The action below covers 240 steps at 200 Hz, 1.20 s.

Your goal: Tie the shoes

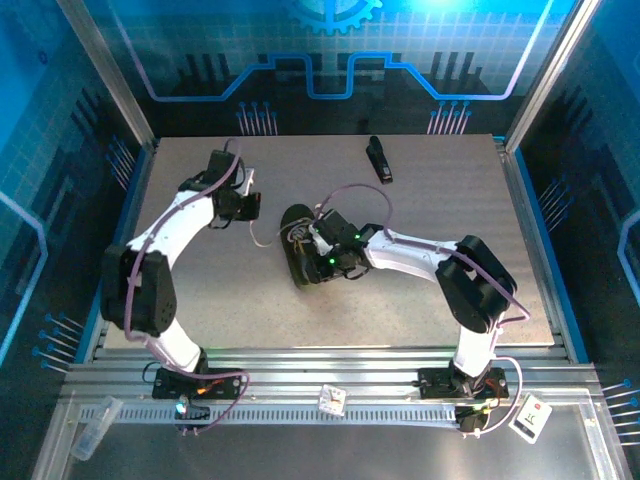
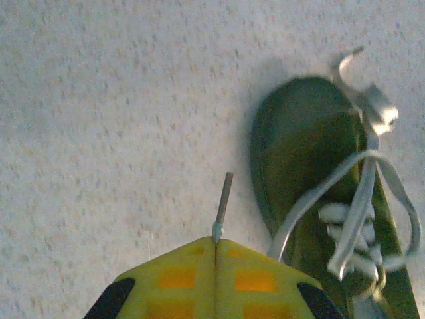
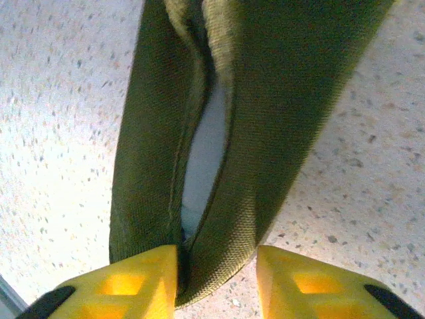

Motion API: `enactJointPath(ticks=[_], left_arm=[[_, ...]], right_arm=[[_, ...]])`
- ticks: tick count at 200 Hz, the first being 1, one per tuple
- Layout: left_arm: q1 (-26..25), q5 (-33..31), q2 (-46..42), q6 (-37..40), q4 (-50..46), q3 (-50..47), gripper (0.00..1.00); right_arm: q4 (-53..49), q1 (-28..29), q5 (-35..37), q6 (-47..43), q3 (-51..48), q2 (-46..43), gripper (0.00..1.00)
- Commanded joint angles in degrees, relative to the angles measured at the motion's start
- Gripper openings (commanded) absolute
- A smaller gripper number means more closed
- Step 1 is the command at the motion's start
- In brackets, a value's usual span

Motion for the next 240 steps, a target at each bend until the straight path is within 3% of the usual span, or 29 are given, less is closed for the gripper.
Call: enactJointPath(ticks=[1, 29, 48, 57, 71, 88, 103, 136, 161, 240], left_arm=[[-1.3, 3.4, -5.7, 0.2, 2.7, -6.6, 0.00], [-6.0, 2.8, -12.0, 6.2, 3.9, -14.7, 0.00], [-9.9, 1.0, -15.8, 11.6, 6.6, -19.9, 0.00], [-10.8, 3.1, -17.3, 15.1, 7.8, -22.0, 0.00], [-11.4, 5.5, -19.2, 19.2, 10.0, -24.4, 0.00], [-11.4, 5.3, -19.9, 21.7, 11.1, -24.9, 0.00], [-11.3, 7.0, -19.2, 25.2, 11.0, -24.4, 0.00], [-11.3, 10.2, -14.3, 30.2, 11.7, -24.0, 0.00], [-11.3, 9.0, -10.9, 33.0, 13.0, -23.6, 0.00], [-9.3, 9.1, -6.5, 38.4, 15.7, -22.5, 0.00]], right_arm=[[-1.7, 0.6, 1.6, -0.1, -2.0, -0.5, 0.17], [-2.5, 0.2, 2.9, -1.0, -5.4, -4.2, 0.02], [-2.8, -0.6, 3.9, -1.5, -7.5, -6.6, 0.01], [-3.2, -1.0, 4.2, -1.6, -8.4, -7.6, 0.01], [-3.7, -1.9, 4.6, -1.8, -9.3, -9.1, 0.05], [-4.2, -2.2, 4.9, -2.3, -9.8, -11.2, 0.25], [-4.4, -2.4, 4.9, -2.8, -10.0, -13.2, 0.32], [-3.4, -3.5, 2.8, -1.4, -9.6, -16.0, 0.31], [-0.6, -4.8, -1.6, 0.2, -8.2, -15.5, 0.28], [1.8, -6.1, -7.0, 0.3, 2.9, -3.9, 0.23]])
